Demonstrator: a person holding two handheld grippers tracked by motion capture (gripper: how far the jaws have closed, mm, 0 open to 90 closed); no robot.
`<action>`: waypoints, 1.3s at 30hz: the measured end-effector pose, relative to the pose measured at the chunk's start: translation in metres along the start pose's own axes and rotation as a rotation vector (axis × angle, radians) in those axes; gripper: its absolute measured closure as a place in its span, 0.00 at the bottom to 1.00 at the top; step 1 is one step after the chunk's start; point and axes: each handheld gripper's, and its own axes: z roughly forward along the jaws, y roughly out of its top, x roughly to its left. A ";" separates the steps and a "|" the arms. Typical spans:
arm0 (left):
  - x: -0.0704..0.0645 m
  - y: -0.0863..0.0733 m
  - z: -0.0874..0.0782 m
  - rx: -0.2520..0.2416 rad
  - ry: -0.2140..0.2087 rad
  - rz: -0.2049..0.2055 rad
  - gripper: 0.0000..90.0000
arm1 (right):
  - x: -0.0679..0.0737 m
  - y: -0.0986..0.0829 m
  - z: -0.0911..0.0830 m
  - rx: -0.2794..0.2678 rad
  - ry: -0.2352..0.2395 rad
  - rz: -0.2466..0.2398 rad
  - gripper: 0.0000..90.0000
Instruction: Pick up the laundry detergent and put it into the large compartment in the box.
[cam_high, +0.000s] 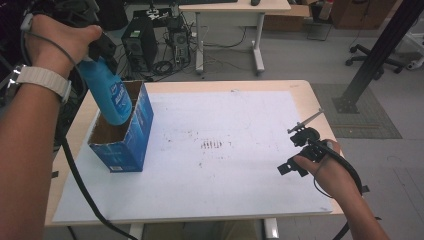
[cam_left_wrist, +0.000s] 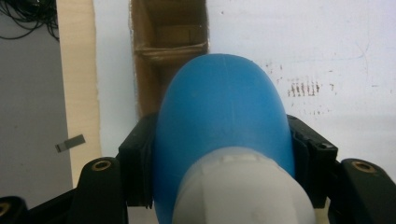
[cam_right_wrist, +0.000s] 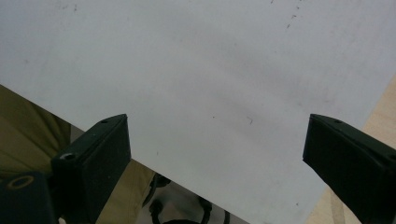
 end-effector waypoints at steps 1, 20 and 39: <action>0.002 0.000 0.000 -0.005 0.001 0.000 0.42 | 0.000 0.000 0.000 0.002 -0.001 0.001 0.09; 0.022 0.003 0.026 0.006 0.035 -0.007 0.42 | 0.002 0.003 0.004 0.009 -0.002 0.009 0.09; 0.028 -0.001 0.064 0.017 0.052 -0.016 0.42 | 0.000 0.000 0.005 0.003 0.000 0.019 0.09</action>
